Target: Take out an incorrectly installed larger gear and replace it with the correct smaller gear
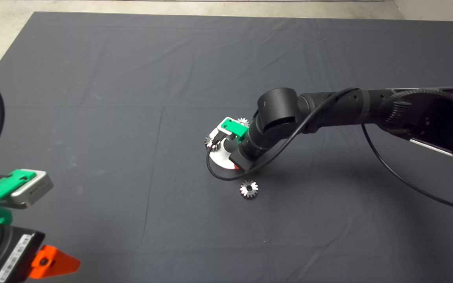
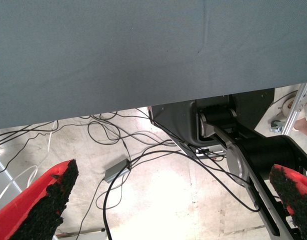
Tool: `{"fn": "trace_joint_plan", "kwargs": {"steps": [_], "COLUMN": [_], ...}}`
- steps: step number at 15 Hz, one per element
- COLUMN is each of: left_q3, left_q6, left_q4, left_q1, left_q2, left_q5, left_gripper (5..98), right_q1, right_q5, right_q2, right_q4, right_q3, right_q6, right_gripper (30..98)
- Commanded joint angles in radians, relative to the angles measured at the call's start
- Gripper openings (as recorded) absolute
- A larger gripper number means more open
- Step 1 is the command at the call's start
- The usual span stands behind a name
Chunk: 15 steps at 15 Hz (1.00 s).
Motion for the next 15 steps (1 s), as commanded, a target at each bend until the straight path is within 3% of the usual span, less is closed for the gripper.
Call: {"fn": "trace_joint_plan", "kwargs": {"steps": [1, 10, 15], "left_q3": [0.014, 0.014, 0.014], "left_q6": [-0.007, -0.007, -0.007], "left_q4": [-0.015, -0.015, -0.015], "left_q1": [-0.008, -0.008, -0.008], "left_q2": [-0.004, -0.004, -0.004], "left_q5": [0.006, 0.006, 0.006], "left_gripper": [98.2, 98.2, 98.2], "right_q1": [0.052, 0.134, 0.148], "right_q5": [-0.002, -0.002, -0.002], "right_q2": [0.004, -0.011, -0.111], "right_q4": [-0.022, 0.027, 0.043], "right_q3": [0.010, 0.046, 0.092], "right_q6": [0.006, 0.010, 0.015], "right_gripper": [50.9, 50.6, 50.5]}}
